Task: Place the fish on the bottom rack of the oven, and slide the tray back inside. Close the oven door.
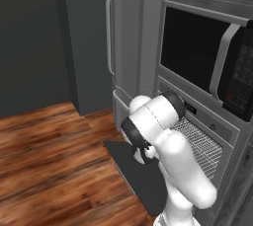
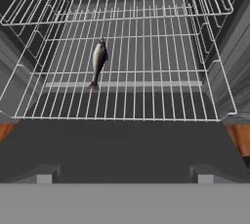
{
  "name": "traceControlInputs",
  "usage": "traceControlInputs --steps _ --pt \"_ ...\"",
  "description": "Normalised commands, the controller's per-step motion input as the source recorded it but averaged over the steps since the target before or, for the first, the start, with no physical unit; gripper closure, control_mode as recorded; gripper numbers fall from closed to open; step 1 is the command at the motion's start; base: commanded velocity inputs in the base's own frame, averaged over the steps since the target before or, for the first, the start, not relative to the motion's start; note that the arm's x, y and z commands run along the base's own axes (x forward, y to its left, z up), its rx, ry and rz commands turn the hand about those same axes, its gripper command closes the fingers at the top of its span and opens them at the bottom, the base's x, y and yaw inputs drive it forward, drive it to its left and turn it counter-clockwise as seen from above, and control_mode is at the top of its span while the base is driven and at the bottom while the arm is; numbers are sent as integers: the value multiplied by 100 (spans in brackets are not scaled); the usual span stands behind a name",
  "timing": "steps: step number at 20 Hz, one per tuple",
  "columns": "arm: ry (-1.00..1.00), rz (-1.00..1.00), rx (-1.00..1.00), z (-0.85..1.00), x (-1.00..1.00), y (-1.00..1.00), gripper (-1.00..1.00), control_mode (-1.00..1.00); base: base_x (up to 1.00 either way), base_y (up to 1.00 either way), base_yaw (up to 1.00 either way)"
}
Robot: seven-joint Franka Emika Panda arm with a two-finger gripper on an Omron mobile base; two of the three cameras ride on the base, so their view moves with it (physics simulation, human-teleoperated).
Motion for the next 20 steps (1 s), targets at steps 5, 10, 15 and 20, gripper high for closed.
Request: traceControlInputs --steps 5,10,15,20 --pt "0 -3 1 -4 2 3 -100 -100 0 0 0" --pt "0 -1 3 -31 11 -1 -100 -100 0 0 0" --pt "4 0 1 -53 17 0 -100 -100 0 0 0" --pt "1 0 0 -50 23 -3 -100 -100 0 0 0"
